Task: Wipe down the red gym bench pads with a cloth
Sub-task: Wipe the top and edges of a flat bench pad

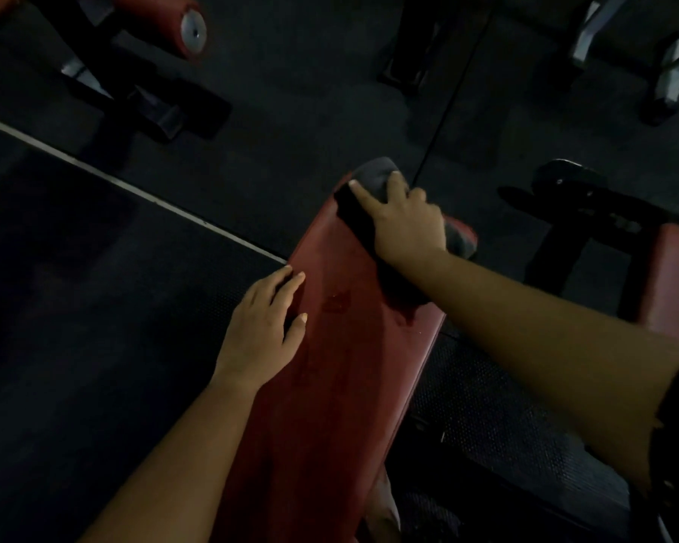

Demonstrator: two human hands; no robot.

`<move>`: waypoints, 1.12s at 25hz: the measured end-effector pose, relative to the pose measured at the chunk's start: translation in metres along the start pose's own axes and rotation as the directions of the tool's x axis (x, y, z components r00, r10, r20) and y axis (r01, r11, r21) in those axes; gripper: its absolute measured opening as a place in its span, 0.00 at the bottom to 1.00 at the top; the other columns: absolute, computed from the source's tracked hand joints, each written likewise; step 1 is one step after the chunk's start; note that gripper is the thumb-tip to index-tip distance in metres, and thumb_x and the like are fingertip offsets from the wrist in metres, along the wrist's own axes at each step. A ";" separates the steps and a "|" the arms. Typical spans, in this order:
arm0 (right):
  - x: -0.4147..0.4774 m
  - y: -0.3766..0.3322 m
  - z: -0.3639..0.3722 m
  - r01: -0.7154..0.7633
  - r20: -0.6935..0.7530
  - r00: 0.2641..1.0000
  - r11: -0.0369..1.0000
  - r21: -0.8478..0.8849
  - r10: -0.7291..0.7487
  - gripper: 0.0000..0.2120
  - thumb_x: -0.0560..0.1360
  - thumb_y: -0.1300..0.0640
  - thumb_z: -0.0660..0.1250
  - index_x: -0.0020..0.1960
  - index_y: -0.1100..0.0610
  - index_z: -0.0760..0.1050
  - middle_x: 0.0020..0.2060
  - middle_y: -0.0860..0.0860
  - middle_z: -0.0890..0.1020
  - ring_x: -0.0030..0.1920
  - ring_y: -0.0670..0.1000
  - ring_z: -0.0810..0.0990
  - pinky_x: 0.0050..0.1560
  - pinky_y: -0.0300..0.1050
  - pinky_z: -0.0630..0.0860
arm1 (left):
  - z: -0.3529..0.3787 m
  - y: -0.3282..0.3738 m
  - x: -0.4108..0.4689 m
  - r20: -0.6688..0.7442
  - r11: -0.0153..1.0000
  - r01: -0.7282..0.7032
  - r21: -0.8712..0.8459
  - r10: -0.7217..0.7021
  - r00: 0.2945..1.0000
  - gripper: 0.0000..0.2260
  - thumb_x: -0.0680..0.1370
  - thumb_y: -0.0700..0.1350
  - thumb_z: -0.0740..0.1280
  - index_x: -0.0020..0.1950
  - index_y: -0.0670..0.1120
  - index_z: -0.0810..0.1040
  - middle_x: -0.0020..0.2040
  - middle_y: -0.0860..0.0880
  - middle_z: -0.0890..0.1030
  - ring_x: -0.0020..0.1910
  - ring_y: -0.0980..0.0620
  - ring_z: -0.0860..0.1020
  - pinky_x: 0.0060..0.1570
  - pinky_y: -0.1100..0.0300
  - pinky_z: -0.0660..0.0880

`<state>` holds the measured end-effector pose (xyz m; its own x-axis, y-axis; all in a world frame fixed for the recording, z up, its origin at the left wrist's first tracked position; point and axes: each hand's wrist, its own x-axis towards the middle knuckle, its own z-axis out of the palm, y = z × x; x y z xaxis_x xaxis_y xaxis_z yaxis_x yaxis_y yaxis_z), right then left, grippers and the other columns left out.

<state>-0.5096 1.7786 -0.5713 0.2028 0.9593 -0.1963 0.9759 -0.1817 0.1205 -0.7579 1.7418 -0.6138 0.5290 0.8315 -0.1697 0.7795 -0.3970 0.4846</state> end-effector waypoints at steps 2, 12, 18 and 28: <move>-0.001 0.004 0.000 0.087 -0.008 0.996 0.996 0.013 -0.087 0.31 0.80 0.53 0.57 0.76 0.35 0.47 0.76 0.60 0.54 0.63 0.64 0.68 0.51 0.56 0.73 | 0.001 0.008 0.010 0.000 1.000 0.014 -0.011 -0.014 1.000 0.25 0.81 0.51 0.61 0.78 0.52 0.60 0.78 0.52 0.58 0.76 0.51 0.56 0.70 0.51 0.61; -0.108 0.084 0.021 -0.213 0.118 0.970 0.977 0.012 0.211 0.36 0.76 0.53 0.65 0.76 0.34 0.51 0.75 0.55 0.58 0.59 0.61 0.70 0.47 0.54 0.75 | 0.003 0.011 0.010 0.053 0.998 0.025 0.058 -0.028 0.998 0.25 0.82 0.52 0.58 0.79 0.50 0.59 0.79 0.48 0.57 0.77 0.46 0.54 0.71 0.47 0.61; -0.069 0.020 0.002 -0.147 0.103 0.985 0.985 0.089 0.138 0.32 0.78 0.54 0.61 0.76 0.36 0.52 0.74 0.55 0.57 0.64 0.62 0.67 0.48 0.55 0.74 | 0.001 -0.004 -0.006 0.043 0.995 -0.015 0.099 0.010 0.999 0.24 0.82 0.54 0.54 0.78 0.49 0.61 0.78 0.49 0.61 0.76 0.46 0.58 0.70 0.47 0.62; -0.028 -0.010 -0.009 0.216 0.023 0.976 0.976 -0.040 -0.215 0.27 0.81 0.52 0.55 0.75 0.34 0.52 0.76 0.54 0.56 0.63 0.61 0.68 0.50 0.53 0.72 | 0.004 -0.005 -0.007 0.007 0.991 -0.057 0.118 0.057 0.998 0.26 0.80 0.55 0.51 0.77 0.48 0.63 0.77 0.47 0.63 0.75 0.45 0.61 0.69 0.48 0.64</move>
<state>-0.5262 1.7553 -0.5586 -0.0099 0.9707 -0.2399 0.9927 0.0383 0.1141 -0.7645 1.7361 -0.6189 0.5748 0.8048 -0.1481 0.7819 -0.4869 0.3893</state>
